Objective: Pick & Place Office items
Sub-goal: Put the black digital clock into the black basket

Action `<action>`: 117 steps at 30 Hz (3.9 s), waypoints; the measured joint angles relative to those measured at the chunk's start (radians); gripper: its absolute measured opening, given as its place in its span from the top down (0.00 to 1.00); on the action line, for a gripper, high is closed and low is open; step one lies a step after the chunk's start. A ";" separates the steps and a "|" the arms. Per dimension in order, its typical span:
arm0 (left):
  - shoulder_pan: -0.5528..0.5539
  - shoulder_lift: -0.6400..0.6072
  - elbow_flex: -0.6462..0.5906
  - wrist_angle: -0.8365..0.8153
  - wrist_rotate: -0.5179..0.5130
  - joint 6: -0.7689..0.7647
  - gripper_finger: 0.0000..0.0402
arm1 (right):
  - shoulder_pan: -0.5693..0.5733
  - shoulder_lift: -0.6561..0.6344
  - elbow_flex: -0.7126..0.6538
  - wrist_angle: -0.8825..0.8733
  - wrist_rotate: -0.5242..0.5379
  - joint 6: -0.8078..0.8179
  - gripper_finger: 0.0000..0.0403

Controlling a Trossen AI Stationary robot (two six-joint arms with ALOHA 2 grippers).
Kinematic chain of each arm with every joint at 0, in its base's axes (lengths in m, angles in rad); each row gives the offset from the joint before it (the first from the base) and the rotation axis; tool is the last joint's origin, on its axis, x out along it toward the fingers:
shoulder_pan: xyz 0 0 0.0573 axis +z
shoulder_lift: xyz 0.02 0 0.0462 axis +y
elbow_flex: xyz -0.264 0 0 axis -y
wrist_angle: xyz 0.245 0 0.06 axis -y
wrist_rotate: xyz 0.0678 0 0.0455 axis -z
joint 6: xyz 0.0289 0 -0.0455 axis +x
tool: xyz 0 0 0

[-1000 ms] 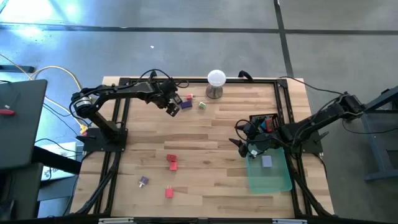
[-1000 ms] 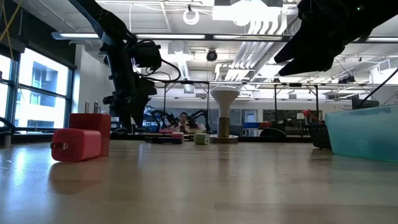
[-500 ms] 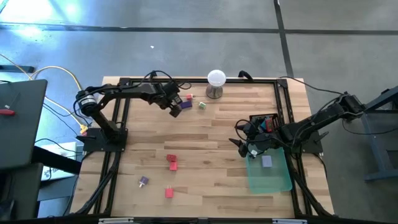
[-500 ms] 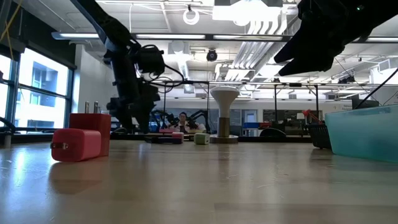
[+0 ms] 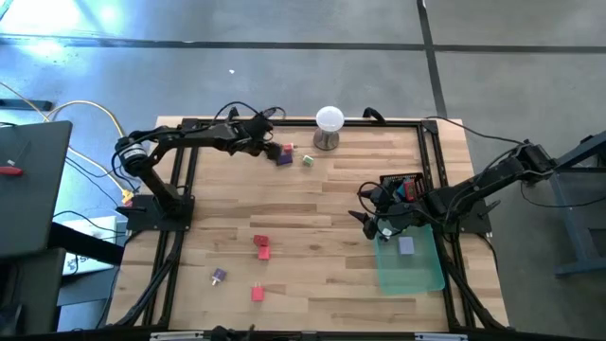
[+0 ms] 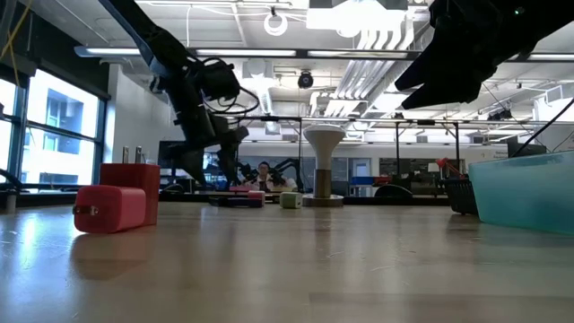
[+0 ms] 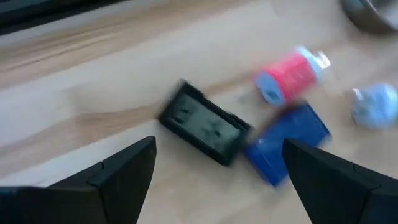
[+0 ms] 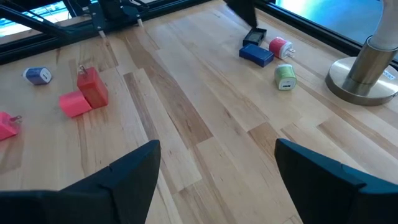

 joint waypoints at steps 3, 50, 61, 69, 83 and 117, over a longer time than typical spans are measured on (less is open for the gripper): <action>0.024 0.000 0.000 0.002 -0.009 -0.134 0.15 | 0.000 0.000 0.000 0.000 0.000 -0.001 0.25; 0.009 0.017 -0.001 -0.004 -0.058 -0.743 0.15 | 0.000 0.000 0.000 0.000 0.000 0.000 0.25; 0.016 0.162 0.004 0.065 0.011 -0.852 0.15 | 0.000 0.000 0.000 0.003 -0.001 0.000 0.25; 0.025 0.158 0.000 0.102 0.003 -0.775 0.15 | 0.000 0.000 0.000 0.003 -0.001 0.000 0.25; 0.025 0.153 0.000 0.158 0.055 -0.353 0.15 | 0.000 0.000 0.000 0.002 0.000 0.000 0.25; 0.123 0.152 0.003 0.090 0.252 -0.293 0.15 | 0.000 0.000 0.000 0.003 -0.001 0.000 0.25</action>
